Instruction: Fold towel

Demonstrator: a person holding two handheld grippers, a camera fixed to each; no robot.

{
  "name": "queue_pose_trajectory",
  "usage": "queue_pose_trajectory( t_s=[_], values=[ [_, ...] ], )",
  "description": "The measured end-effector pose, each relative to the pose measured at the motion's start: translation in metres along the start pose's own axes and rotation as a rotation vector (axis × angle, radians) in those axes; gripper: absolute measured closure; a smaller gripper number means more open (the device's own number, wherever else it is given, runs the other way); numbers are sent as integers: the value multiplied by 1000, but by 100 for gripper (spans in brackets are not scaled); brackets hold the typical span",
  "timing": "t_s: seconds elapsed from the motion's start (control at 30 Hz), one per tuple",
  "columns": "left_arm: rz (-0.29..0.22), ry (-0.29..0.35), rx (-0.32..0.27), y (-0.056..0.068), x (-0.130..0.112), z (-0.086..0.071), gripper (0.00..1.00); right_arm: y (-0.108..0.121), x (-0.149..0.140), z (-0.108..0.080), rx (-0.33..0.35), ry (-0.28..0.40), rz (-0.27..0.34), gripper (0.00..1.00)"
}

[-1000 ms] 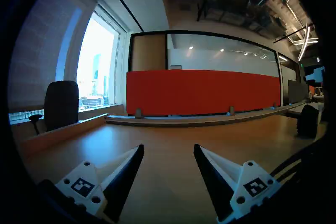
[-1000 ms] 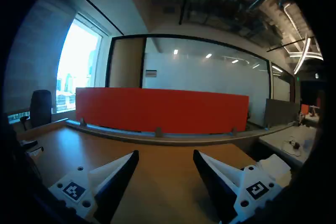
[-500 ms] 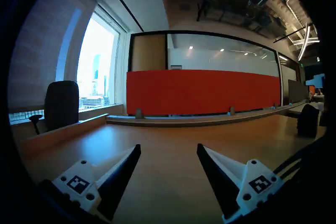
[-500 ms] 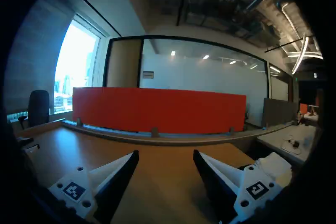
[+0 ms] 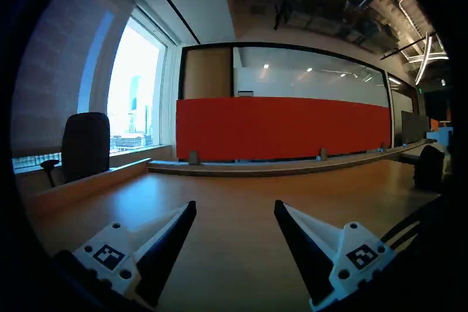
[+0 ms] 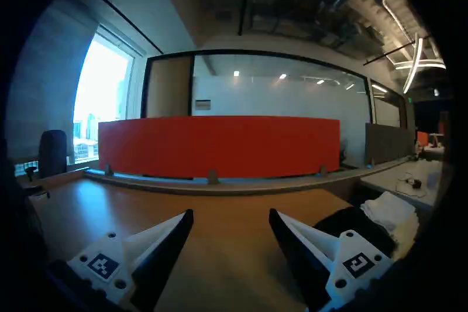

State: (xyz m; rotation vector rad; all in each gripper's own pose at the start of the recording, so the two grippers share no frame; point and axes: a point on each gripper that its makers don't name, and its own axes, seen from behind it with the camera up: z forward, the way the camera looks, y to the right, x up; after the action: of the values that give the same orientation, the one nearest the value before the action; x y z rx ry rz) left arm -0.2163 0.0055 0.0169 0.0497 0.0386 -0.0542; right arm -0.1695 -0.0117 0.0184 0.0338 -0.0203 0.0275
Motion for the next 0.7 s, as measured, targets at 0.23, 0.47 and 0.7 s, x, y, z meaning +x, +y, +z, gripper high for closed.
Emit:
queue_pose_trajectory(
  t_s=[0.23, 0.47, 0.7],
  values=[
    [0, 0, 0, 0, -1, 0, 0, 3, -26, 1, 2, 0, 8, 0],
    [0, 0, 0, 1, -1, 0, 1, -2, -43, 1, 19, -2, -24, 0],
    [0, 0, 0, 1, 0, 0, 0, -5, -49, 4, 14, 5, -30, 0]
  ],
)
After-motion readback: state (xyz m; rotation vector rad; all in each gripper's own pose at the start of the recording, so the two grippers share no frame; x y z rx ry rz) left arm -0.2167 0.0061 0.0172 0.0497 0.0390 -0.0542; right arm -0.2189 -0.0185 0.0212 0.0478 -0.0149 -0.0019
